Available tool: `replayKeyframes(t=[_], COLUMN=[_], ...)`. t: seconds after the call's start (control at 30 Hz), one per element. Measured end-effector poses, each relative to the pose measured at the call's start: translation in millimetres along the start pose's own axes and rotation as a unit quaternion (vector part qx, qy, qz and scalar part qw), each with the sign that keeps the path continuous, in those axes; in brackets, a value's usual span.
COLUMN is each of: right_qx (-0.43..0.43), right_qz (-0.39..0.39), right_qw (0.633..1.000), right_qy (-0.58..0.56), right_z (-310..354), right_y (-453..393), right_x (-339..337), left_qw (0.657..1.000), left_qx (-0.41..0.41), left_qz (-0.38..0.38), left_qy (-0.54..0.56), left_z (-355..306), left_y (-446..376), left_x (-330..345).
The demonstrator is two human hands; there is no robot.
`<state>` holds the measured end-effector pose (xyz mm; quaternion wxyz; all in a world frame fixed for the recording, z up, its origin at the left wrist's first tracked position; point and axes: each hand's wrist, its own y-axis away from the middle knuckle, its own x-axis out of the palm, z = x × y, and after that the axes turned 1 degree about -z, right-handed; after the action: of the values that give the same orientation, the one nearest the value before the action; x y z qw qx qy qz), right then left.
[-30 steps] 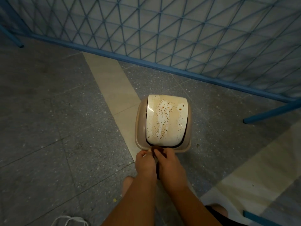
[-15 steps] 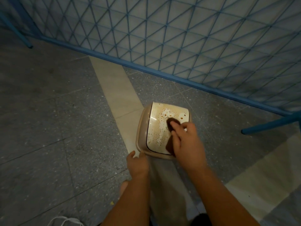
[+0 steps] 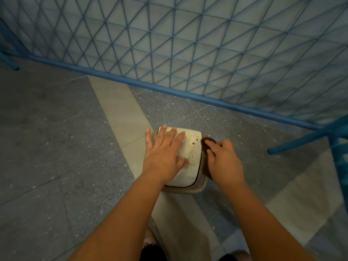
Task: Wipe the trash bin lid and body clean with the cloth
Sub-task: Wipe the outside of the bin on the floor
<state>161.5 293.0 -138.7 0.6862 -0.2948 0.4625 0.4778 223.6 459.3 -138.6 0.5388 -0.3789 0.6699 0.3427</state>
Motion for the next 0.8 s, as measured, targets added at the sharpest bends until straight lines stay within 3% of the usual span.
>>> replayKeyframes(t=[0.23, 0.4, 0.63, 0.8], right_qx=[-0.048, -0.139, -0.045, -0.105], right_qz=[0.03, 0.038, -0.013, 0.015], right_qw=[0.998, 0.989, 0.998, 0.994], right_qy=[-0.005, 0.01, -0.044, -0.028], right_z=[-2, -17, 0, -14], right_y=[5, 37, -18, 27], right_x=[15, 24, 10, 26], left_qw=[0.998, 0.997, 0.997, 0.997], left_qx=[-0.048, -0.067, -0.071, -0.077], left_qz=[0.028, 0.019, 0.007, 0.01], left_qy=[0.024, 0.026, 0.013, 0.023], left_z=[-14, -19, -19, -19], left_y=[-1, -1, -1, -1], left_x=[13, 12, 14, 14])
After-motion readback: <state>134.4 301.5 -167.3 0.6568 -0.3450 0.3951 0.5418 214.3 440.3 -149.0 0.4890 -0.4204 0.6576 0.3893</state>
